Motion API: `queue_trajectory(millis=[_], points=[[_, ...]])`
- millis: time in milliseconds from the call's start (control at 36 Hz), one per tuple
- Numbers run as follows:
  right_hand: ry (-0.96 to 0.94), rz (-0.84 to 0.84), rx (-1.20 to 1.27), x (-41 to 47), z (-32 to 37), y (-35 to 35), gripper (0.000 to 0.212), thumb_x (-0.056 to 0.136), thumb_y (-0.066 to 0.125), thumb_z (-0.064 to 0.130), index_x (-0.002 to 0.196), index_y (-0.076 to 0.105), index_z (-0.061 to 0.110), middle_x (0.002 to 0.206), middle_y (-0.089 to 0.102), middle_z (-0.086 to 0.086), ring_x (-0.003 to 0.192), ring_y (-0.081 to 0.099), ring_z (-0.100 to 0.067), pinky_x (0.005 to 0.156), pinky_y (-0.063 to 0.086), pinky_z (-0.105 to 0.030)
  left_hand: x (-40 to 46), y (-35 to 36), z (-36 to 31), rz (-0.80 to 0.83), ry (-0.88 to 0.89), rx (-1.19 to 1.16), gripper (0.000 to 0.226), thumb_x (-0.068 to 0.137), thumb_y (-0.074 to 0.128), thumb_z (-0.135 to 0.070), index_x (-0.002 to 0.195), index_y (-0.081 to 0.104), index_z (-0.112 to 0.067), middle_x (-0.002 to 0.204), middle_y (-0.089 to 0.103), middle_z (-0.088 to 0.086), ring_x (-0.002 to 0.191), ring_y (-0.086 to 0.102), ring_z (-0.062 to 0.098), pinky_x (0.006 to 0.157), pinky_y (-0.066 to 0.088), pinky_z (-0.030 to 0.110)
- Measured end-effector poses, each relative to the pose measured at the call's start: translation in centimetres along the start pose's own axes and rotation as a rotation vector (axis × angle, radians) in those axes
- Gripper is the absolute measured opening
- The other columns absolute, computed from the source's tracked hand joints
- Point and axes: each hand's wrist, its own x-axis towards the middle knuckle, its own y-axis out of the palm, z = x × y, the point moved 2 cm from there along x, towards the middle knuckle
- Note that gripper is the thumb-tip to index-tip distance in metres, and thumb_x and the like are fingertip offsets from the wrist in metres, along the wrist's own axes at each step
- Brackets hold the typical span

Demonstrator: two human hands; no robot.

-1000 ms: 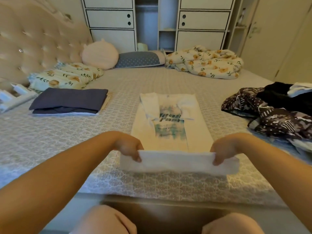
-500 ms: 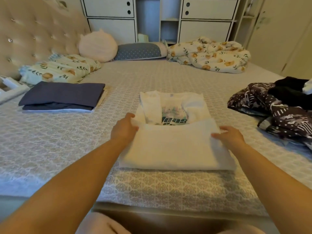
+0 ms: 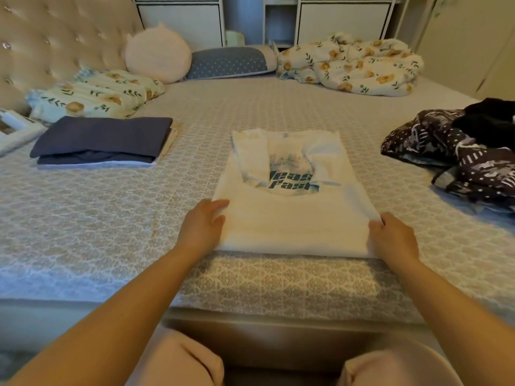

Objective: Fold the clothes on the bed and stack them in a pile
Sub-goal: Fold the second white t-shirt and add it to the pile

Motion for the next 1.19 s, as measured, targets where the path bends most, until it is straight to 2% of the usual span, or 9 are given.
queue_trajectory(millis=[139,250,389,583,722,889,1028,1111,1194], points=[[-0.024,-0.102,0.073,-0.7,-0.8,-0.2,0.018,0.100,0.039,0.023,0.093,0.051,0.011,0.081,0.053,-0.011,0.061,0.043,-0.023,0.054,0.033,-0.033,0.4,1.0,-0.3,0.071,0.012,0.258,0.047,0.098,0.047,-0.031,0.144,0.040,-0.022,0.147,0.034,0.005,0.118,0.049,0.027,0.089,0.041,0.032],[-0.033,-0.041,-0.015,-0.5,-0.8,-0.3,0.014,0.100,0.037,0.024,0.098,0.050,0.018,0.077,0.050,-0.008,0.063,0.045,-0.024,0.054,0.033,-0.033,-0.3,1.4,0.7,0.125,-0.089,0.135,0.056,0.096,0.051,-0.037,0.147,0.035,-0.021,0.146,0.035,0.007,0.123,0.046,0.026,0.095,0.039,0.031],[-0.074,-0.086,-0.134,-0.9,-0.8,0.1,0.016,0.101,0.034,0.024,0.098,0.046,0.015,0.069,0.049,-0.008,0.059,0.047,-0.027,0.049,0.033,-0.031,-1.2,1.0,1.3,0.125,0.026,0.246,0.059,0.097,0.047,-0.038,0.149,0.029,-0.018,0.148,0.033,0.008,0.122,0.047,0.026,0.094,0.042,0.033],[-0.054,-0.139,-0.214,-1.2,-1.0,0.6,0.025,0.102,0.033,0.025,0.105,0.050,0.006,0.070,0.050,-0.011,0.057,0.047,-0.029,0.047,0.031,-0.030,-1.0,0.4,2.5,0.087,0.105,0.576,0.057,0.096,0.037,-0.051,0.148,0.027,-0.029,0.143,0.033,-0.001,0.092,0.059,0.021,0.059,0.041,0.027],[0.027,-0.010,-0.244,0.1,-1.1,0.6,0.024,0.095,0.039,0.034,0.097,0.055,0.016,0.075,0.050,-0.002,0.062,0.048,-0.022,0.052,0.032,-0.029,0.3,0.5,2.5,0.071,-0.049,0.360,0.047,0.092,0.050,-0.050,0.137,0.048,-0.036,0.127,0.049,0.001,0.102,0.056,0.021,0.068,0.039,0.027],[-0.003,0.017,-0.154,1.5,0.3,-0.3,0.030,0.093,0.046,0.042,0.084,0.057,0.016,0.075,0.058,-0.004,0.064,0.054,-0.023,0.050,0.034,-0.028,2.8,1.3,1.0,0.057,-0.160,0.036,0.040,0.093,0.057,-0.034,0.132,0.056,-0.024,0.141,0.048,0.002,0.118,0.053,0.023,0.084,0.038,0.024],[-0.001,-0.040,-0.020,1.3,0.0,-0.3,0.028,0.096,0.047,0.035,0.076,0.055,0.016,0.076,0.058,-0.006,0.062,0.049,-0.020,0.052,0.033,-0.029,3.0,1.7,0.7,-0.059,-0.083,0.134,0.037,0.095,0.053,-0.032,0.131,0.056,-0.023,0.133,0.048,-0.001,0.106,0.055,0.019,0.078,0.040,0.024],[0.003,-0.015,-0.124,0.9,1.1,-0.7,0.025,0.094,0.051,0.035,0.098,0.057,0.012,0.097,0.058,-0.008,0.076,0.053,-0.024,0.060,0.039,-0.032,2.7,2.1,0.9,-0.005,-0.117,0.399,0.041,0.095,0.048,-0.042,0.131,0.057,-0.026,0.141,0.037,-0.004,0.116,0.046,0.020,0.083,0.044,0.033],[-0.210,-0.077,-0.337,-0.2,3.6,-0.4,0.055,0.088,0.058,0.039,0.135,0.040,0.016,0.133,0.042,-0.009,0.116,0.042,-0.030,0.088,0.038,-0.040,2.3,2.8,-0.5,-0.011,0.034,0.667,0.044,0.094,0.041,-0.050,0.131,0.053,-0.031,0.157,0.016,-0.004,0.138,0.017,0.023,0.106,0.024,0.045]])
